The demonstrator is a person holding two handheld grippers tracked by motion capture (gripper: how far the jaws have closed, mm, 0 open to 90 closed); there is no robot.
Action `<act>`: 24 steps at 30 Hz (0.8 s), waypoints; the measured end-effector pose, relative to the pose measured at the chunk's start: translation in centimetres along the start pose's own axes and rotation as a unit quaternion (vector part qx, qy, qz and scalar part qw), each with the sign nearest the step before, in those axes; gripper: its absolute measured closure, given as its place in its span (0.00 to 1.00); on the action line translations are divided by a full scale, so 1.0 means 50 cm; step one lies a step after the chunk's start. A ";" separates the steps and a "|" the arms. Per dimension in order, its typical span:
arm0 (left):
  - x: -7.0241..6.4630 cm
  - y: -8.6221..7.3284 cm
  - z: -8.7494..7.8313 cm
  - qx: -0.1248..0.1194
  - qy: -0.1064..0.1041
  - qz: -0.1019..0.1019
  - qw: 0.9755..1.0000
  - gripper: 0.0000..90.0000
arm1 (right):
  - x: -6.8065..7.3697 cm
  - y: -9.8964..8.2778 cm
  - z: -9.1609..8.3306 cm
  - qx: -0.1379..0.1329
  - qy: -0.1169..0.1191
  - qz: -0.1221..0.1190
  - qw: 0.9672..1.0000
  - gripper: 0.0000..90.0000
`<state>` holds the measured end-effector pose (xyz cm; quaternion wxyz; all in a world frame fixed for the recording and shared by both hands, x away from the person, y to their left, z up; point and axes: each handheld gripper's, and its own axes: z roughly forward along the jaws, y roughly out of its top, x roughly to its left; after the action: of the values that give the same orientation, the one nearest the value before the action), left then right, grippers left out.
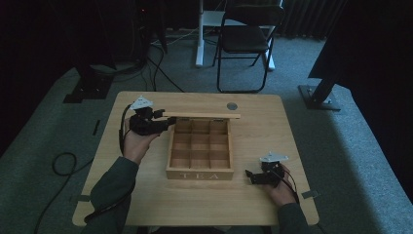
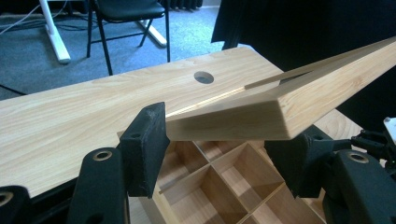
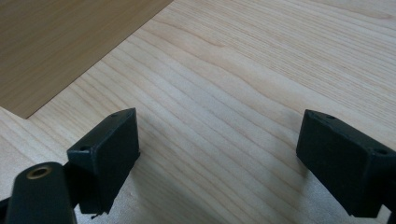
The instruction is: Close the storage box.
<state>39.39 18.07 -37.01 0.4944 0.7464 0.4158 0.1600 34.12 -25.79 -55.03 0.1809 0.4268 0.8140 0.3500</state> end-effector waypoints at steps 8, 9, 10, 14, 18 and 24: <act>-0.016 -0.003 -0.002 0.003 0.010 0.017 1.000 0.44 | 0.002 -0.001 -0.001 0.000 -0.004 0.003 1.000 0.14; -0.017 -0.004 -0.003 0.004 0.011 0.018 1.000 0.44 | 0.002 -0.001 -0.001 0.000 -0.004 0.003 1.000 0.14; -0.017 -0.005 -0.003 0.005 0.010 0.020 1.000 0.44 | 0.002 -0.001 -0.001 0.000 -0.004 0.003 1.000 0.14; -0.020 -0.009 -0.005 0.007 0.013 0.019 1.000 0.44 | 0.002 -0.001 -0.001 0.000 -0.005 0.004 1.000 0.14; -0.023 -0.013 -0.006 0.009 0.014 0.014 1.000 0.44 | 0.002 -0.001 -0.001 0.000 -0.004 0.003 1.000 0.14; -0.028 -0.023 -0.008 0.006 0.017 0.008 1.000 0.44 | 0.002 -0.001 -0.001 0.000 -0.004 0.004 1.000 0.14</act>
<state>37.77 17.42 -37.60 0.4813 0.7500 0.4188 0.1742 34.01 -25.74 -55.03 0.1826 0.4318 0.8114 0.3491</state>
